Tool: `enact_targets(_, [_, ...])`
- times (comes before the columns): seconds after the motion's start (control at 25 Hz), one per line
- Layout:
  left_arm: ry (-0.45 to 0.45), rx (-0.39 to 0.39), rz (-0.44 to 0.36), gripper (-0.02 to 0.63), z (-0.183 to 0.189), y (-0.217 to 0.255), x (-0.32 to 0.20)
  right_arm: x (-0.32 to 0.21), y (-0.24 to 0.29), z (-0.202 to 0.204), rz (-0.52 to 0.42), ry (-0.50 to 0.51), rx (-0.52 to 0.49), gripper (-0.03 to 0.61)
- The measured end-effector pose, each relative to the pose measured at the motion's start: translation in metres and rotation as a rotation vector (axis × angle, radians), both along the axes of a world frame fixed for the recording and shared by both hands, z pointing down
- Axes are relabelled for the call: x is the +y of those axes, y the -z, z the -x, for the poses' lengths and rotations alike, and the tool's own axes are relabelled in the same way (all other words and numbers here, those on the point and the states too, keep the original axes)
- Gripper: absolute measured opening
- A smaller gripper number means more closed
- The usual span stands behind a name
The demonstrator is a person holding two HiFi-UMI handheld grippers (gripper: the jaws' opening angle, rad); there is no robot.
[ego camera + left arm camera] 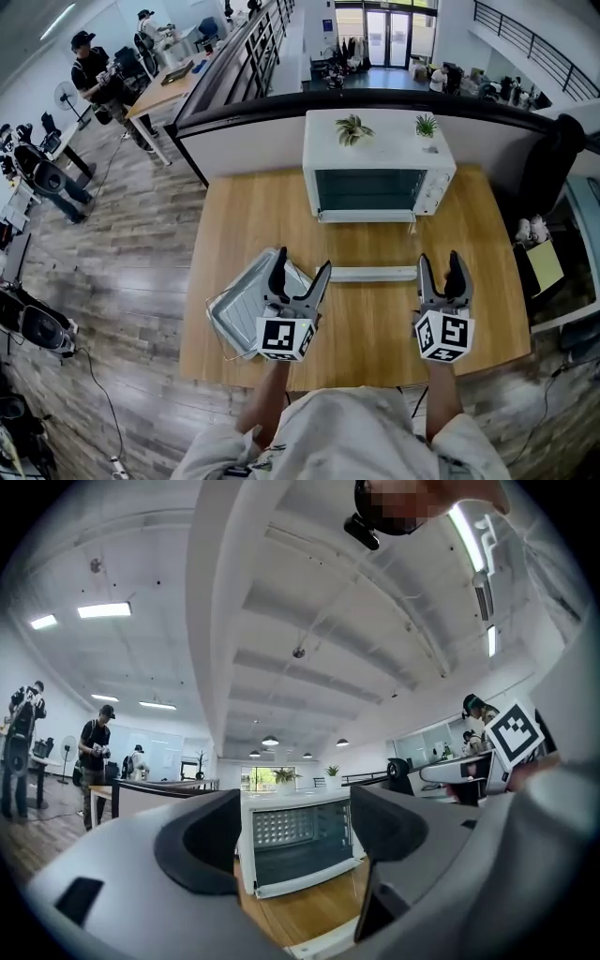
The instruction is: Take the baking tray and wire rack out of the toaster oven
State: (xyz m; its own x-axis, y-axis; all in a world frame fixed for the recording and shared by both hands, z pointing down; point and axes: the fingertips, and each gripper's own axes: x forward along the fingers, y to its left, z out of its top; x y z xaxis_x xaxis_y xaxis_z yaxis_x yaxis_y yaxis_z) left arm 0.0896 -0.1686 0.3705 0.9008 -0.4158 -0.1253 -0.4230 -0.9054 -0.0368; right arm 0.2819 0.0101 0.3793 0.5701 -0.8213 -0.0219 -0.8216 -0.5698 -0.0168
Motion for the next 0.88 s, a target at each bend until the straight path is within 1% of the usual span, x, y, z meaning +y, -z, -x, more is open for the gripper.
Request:
enact_targets(0.36, [-0.001,-0.008,0.0,0.379,-0.016,-0.001,-0.013,-0.015,-0.003,-0.015,0.006,0.001,-0.002,0.29])
enact_targets(0.56, [0.0,-0.004,0.01,0.362,-0.022,-0.005,-0.017,-0.018,-0.009,-0.019,0.021,-0.008,-0.008,0.287])
enact_targets(0.64, [0.015,-0.004,0.006,0.33,-0.022,-0.006,-0.019,-0.019,-0.011,-0.02,0.028,-0.015,-0.008,0.281])
enact_targets(0.76, [0.035,0.003,0.006,0.28,-0.022,-0.006,-0.021,-0.018,-0.012,-0.021,0.036,-0.018,-0.011,0.244])
enact_targets(0.84, [0.046,0.01,0.001,0.214,-0.021,-0.005,-0.02,-0.018,-0.013,-0.022,0.036,-0.02,-0.018,0.2])
enact_targets(0.88, [0.054,0.012,-0.005,0.17,-0.02,-0.005,-0.021,-0.018,-0.013,-0.023,0.033,-0.023,-0.02,0.162])
